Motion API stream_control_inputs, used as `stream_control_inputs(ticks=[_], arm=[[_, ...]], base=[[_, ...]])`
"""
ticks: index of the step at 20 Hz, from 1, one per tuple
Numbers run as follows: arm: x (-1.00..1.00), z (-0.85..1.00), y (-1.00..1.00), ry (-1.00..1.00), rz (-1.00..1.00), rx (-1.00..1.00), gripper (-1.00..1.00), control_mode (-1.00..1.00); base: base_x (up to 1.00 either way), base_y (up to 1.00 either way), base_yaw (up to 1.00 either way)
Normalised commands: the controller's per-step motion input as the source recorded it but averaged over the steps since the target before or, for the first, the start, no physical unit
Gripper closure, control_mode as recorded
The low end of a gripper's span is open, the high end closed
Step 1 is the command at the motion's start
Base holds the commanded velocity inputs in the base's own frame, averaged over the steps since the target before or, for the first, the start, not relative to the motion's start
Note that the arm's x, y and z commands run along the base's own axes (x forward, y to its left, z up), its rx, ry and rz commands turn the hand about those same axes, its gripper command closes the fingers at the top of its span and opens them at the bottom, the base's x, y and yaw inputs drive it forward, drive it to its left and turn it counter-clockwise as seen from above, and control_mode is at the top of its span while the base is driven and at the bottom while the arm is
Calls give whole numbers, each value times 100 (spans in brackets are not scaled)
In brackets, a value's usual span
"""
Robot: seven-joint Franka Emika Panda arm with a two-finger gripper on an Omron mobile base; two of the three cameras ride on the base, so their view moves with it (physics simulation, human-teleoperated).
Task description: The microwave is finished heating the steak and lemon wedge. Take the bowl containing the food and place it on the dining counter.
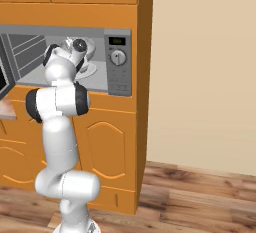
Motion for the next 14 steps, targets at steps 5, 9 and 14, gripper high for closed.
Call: stream_control_inputs(ticks=[5, 9, 14], arm=[[-1, 0, 0, 0, 0, 0, 100, -100], [-18, 0, 0, 0, 0, 0, 100, -100], [-45, 0, 0, 0, 0, 0, 100, -100]], base=[[0, 0, 0], [0, 0, 0], [0, 0, 0]])
